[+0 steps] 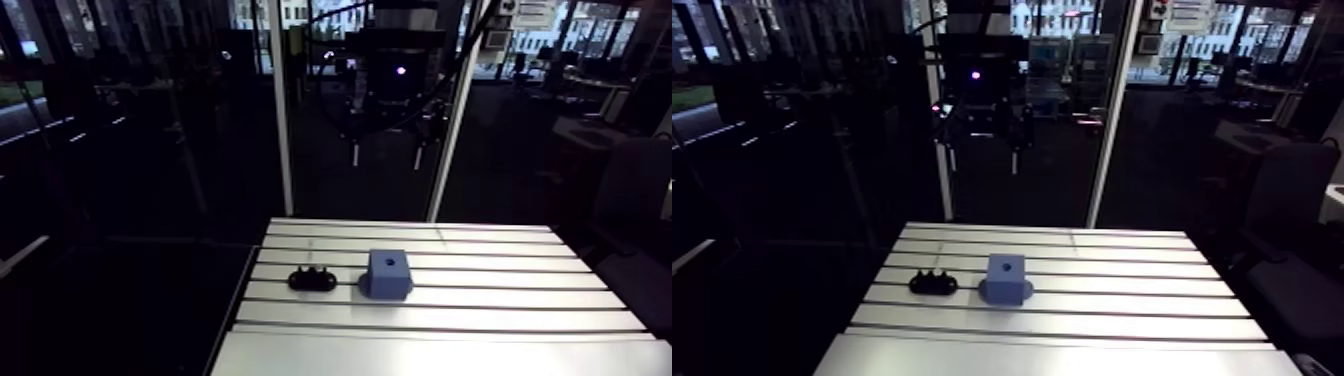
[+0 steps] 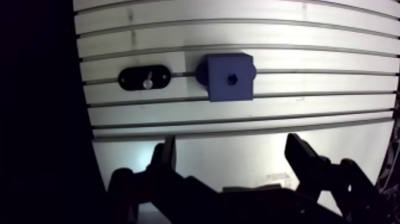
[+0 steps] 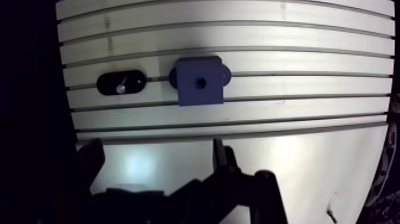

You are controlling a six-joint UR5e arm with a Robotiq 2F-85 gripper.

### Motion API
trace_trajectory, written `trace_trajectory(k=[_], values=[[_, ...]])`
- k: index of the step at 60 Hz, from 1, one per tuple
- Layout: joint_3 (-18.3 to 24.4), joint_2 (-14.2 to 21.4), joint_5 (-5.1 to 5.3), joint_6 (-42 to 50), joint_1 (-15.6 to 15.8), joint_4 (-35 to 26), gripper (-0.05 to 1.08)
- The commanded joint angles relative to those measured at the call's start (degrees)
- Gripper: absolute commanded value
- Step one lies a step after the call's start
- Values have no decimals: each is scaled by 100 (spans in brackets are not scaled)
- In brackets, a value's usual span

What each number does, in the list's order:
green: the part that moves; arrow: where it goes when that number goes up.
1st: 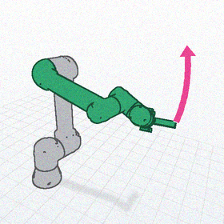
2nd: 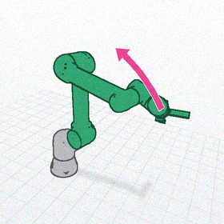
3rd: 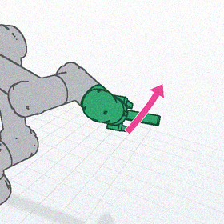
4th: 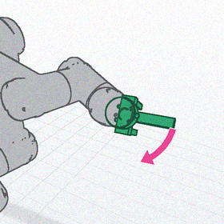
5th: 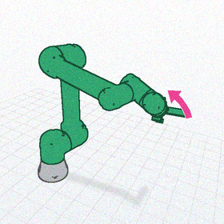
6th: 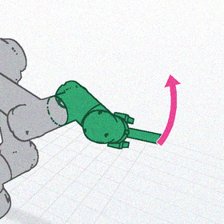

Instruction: Pick up the M10 bolt and insert it into the hex recess until seated.

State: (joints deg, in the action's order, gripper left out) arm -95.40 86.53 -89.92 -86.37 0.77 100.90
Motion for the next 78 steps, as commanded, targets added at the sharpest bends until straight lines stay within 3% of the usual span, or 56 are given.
trace_trajectory(k=[1, 10, 29, 50, 69, 78], values=[[-310, 10, 67, 266, 128, 638, 1], [-450, -25, 50, 485, 217, 940, 1], [-711, -337, -11, 617, 795, 1469, 1], [-953, -542, -61, 654, 881, 1951, 2], [-1220, -734, -100, 583, 890, 2516, 26], [-1275, -883, -100, 564, 959, 2711, 29]])
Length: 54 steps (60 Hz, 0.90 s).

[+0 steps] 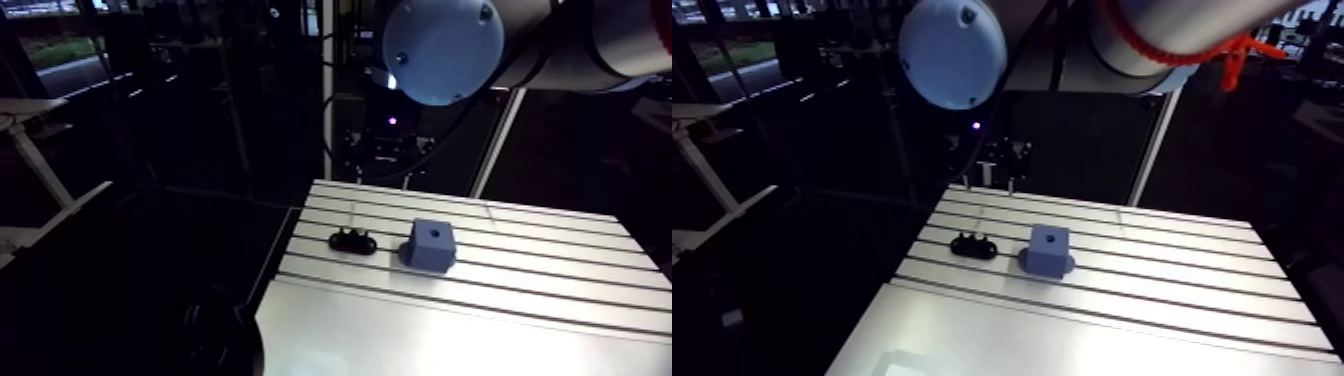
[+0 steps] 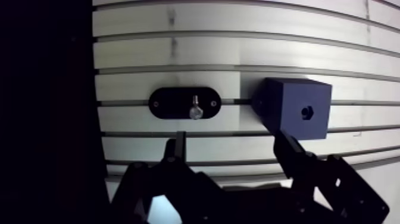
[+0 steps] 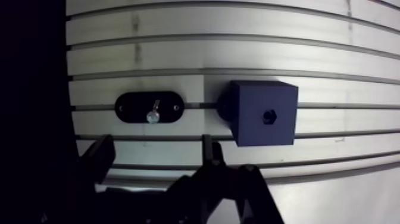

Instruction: Pick up the M10 bolt and insert it into the hex recess until seated.

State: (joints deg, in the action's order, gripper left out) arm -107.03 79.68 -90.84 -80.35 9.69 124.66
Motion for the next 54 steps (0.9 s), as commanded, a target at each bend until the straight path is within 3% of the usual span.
trace_trajectory(k=[1, 54], values=[[-112, -198, -8, -37, 67, 336, 29], [-251, -502, -17, 41, 253, 712, 37]])
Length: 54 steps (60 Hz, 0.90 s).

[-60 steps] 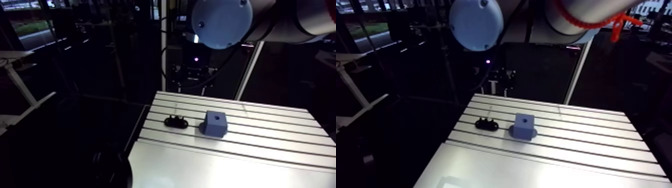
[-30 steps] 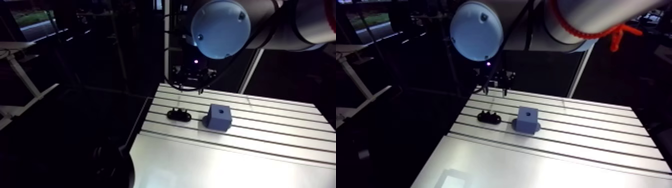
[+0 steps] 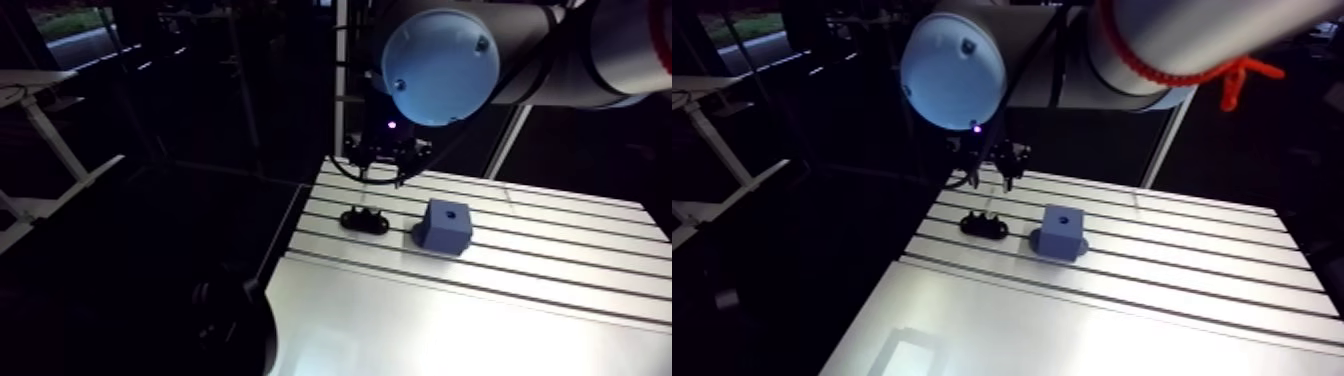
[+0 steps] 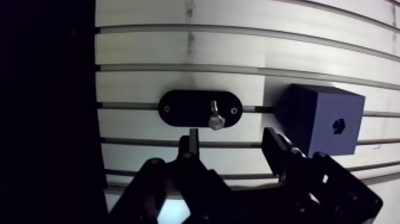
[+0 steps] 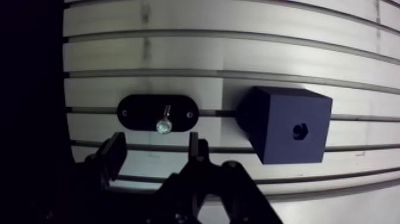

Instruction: Pick up the M10 bolt and insert it into the hex recess until seated.

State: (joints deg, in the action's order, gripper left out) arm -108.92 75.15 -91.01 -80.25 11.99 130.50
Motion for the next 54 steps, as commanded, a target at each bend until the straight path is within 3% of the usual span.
trace_trajectory(k=[1, 7, 54], values=[[-62, -50, 0, 31, 23, 127, 37], [-115, -109, -9, 30, 23, 380, 39], [-187, -436, 8, 67, 49, 552, 50]])
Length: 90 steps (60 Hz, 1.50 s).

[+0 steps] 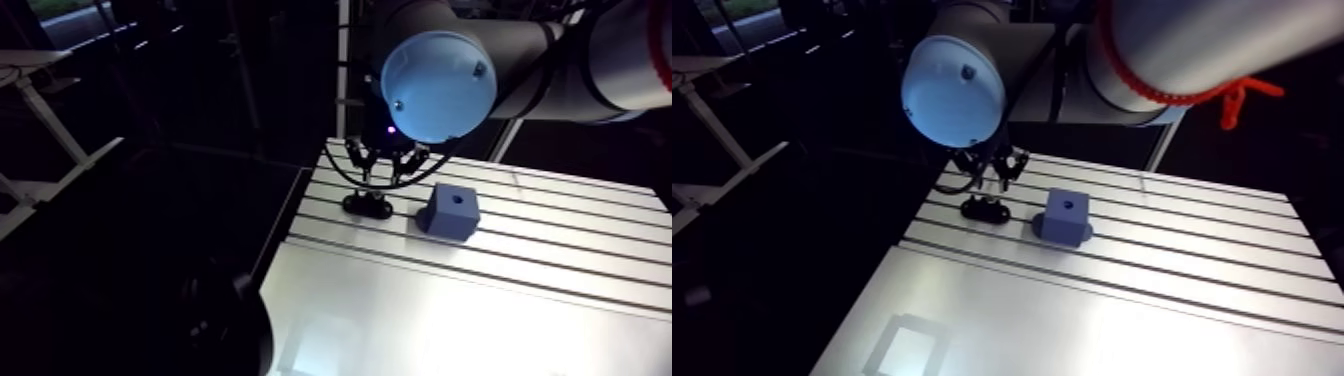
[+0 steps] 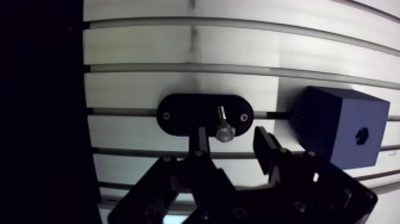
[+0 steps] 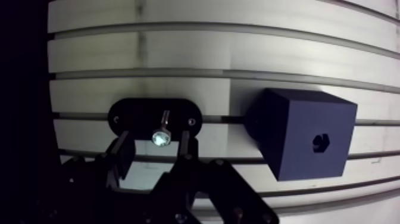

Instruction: Pick up the M10 bolt and insert it into the hex recess until seated.

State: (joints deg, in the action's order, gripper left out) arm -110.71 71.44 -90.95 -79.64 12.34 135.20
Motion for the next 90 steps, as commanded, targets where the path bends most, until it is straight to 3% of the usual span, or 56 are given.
trace_trajectory(k=[1, 90], values=[[-15, -73, 3, 6, 14, 134, 50], [-114, -213, -15, -3, 49, 214, 50]])
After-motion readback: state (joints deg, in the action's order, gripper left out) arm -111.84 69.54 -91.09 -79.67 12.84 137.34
